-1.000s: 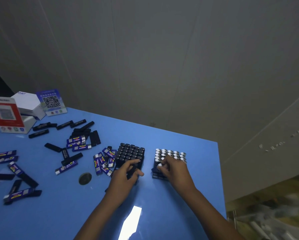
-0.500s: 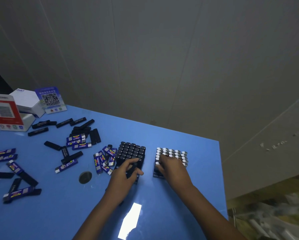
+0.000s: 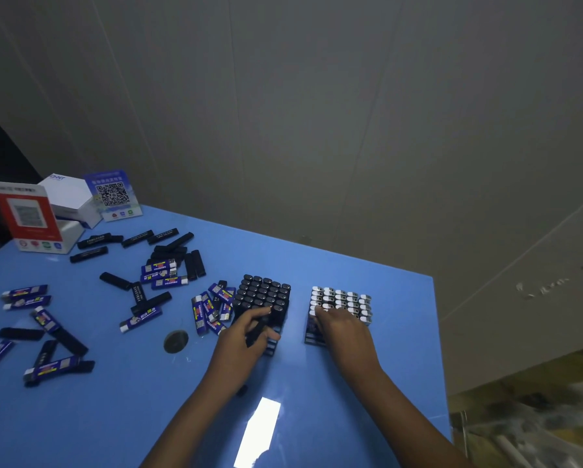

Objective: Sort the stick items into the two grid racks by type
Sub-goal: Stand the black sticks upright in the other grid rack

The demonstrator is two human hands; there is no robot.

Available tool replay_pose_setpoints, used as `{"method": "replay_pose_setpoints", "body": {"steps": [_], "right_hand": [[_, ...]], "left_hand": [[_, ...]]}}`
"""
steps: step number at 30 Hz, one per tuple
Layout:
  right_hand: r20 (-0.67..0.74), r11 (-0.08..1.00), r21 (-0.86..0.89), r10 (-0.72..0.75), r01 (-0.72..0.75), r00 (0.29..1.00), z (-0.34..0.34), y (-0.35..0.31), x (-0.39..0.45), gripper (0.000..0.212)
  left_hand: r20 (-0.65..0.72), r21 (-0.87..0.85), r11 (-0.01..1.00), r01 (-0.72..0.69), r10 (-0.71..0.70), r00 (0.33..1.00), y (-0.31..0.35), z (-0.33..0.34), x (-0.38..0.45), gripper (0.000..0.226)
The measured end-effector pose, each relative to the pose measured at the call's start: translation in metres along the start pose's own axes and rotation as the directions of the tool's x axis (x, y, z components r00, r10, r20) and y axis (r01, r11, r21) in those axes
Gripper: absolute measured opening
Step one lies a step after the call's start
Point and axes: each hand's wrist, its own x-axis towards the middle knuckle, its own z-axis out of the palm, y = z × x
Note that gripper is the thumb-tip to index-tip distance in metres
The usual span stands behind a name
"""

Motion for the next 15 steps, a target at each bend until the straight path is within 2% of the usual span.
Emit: {"method": "replay_pose_setpoints", "body": {"steps": [4,5,7,9,11,13,15], "right_hand": [[-0.031,0.996,-0.087,-0.004,0.002,1.0,0.004,0.003,-0.006,0.052],[-0.012,0.998,-0.064,-0.007,0.007,1.0,0.004,0.004,-0.008,0.05],[-0.013,1.0,-0.001,-0.016,0.016,1.0,0.001,0.005,-0.008,0.03],[-0.006,0.992,0.123,0.002,-0.001,1.0,-0.002,0.007,-0.007,0.013],[-0.033,0.954,0.298,0.016,-0.005,0.999,-0.007,0.007,-0.007,0.01],[-0.025,0.865,0.501,0.046,-0.027,0.999,-0.015,0.003,-0.007,0.009],[0.068,0.708,0.699,0.07,-0.097,0.995,-0.023,-0.004,-0.007,0.012]], "left_hand": [[0.0,-0.006,1.0,0.013,-0.013,1.0,0.002,0.003,-0.003,0.037],[0.002,-0.002,1.0,0.013,-0.013,1.0,0.003,0.003,-0.004,0.036],[0.007,0.008,1.0,0.009,-0.009,1.0,0.003,0.005,-0.005,0.036],[0.015,0.019,1.0,0.006,-0.006,1.0,0.003,0.006,-0.005,0.038],[0.027,0.037,0.999,0.006,-0.007,1.0,0.004,0.006,-0.007,0.04],[0.043,0.049,0.999,-0.001,-0.001,0.999,0.004,0.007,-0.008,0.041],[0.068,0.046,0.999,-0.016,0.013,0.998,0.006,0.009,-0.01,0.043]]}}
